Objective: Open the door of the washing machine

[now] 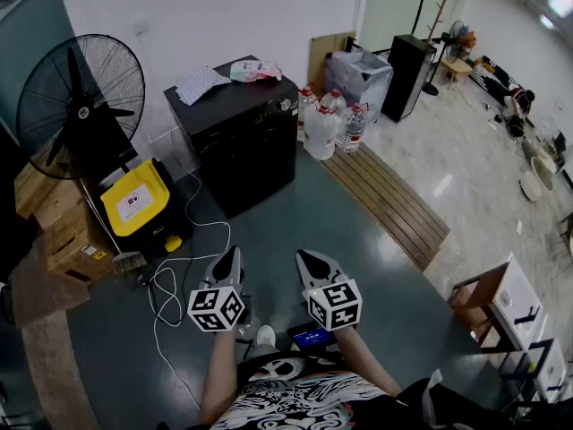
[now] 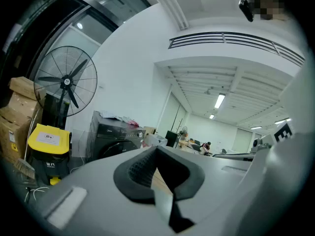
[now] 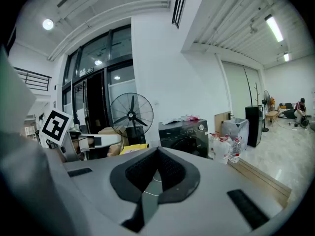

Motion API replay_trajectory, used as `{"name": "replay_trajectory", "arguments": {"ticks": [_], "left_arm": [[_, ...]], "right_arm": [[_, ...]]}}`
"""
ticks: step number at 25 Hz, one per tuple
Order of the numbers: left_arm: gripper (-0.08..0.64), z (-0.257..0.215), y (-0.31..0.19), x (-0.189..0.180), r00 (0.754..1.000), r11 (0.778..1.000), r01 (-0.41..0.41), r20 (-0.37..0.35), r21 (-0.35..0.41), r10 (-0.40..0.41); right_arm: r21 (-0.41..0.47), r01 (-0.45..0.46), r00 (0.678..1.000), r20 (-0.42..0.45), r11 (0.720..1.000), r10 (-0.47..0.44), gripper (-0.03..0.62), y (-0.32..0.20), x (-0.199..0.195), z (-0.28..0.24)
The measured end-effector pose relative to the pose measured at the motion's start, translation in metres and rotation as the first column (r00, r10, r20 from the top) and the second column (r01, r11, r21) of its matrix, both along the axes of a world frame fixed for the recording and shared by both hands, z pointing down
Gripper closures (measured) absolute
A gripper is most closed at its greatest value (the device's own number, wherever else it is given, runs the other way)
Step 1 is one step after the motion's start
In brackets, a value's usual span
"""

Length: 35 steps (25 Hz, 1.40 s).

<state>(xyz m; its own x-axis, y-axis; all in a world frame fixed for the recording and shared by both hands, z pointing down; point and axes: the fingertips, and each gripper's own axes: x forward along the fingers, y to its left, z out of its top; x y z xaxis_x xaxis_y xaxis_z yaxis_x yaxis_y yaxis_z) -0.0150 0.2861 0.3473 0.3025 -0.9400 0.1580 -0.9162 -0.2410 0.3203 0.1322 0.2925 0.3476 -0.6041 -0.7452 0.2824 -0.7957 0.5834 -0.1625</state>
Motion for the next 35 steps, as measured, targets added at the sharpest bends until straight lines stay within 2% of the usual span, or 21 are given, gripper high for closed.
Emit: {"name": "replay_trajectory", "arguments": {"ticks": [6,10,12,13,15,18,21,24,30,35], "left_arm": [[0.558,-0.002,-0.002,0.005,1.0,1.0,0.004,0.0,0.003,-0.004],[0.556,-0.007,-0.006,0.007,1.0,1.0,-0.006,0.019,0.015,0.005],[0.446,-0.004,-0.01,0.004,0.999,1.0,-0.014,0.033,0.005,0.014],[0.426,-0.002,-0.013,0.001,0.999,1.0,-0.013,0.038,-0.002,0.013],[0.428,0.003,-0.021,-0.007,0.999,1.0,-0.006,0.032,-0.009,0.006],[0.431,0.016,-0.043,-0.025,0.999,1.0,0.017,0.029,-0.024,-0.016],[0.433,0.037,-0.077,-0.039,0.999,0.998,0.032,0.036,-0.05,-0.031],[0.433,0.068,-0.125,-0.054,0.997,0.996,0.0,0.077,-0.084,0.007],[0.433,0.128,-0.267,-0.111,0.985,0.986,-0.067,0.145,-0.155,0.09],[0.433,0.187,-0.35,-0.141,0.972,0.952,-0.145,0.141,-0.271,0.189]], "right_arm": [[0.004,0.002,1.0,0.01,1.0,-0.002,0.591,-0.003,0.004,-0.002],[-0.017,-0.039,0.997,0.061,0.999,0.04,0.589,-0.013,0.007,-0.001],[-0.031,-0.047,0.996,0.081,0.998,0.049,0.588,-0.021,0.006,0.001],[-0.037,-0.037,0.995,0.091,0.999,0.04,0.586,-0.025,0.003,0.001],[-0.057,-0.009,0.994,0.108,0.998,0.015,0.437,-0.037,-0.005,0.004],[-0.081,0.0,0.996,0.084,0.997,0.006,0.439,-0.062,-0.017,0.016],[-0.108,-0.005,0.997,0.07,0.994,0.013,0.437,-0.096,-0.024,0.036],[-0.134,-0.033,0.998,0.054,0.99,0.041,0.465,-0.144,-0.037,0.061],[-0.188,-0.062,0.998,0.005,0.98,0.064,0.451,-0.287,-0.099,0.105],[-0.27,-0.096,0.995,-0.063,0.958,0.082,0.443,-0.376,-0.143,0.144]]}}
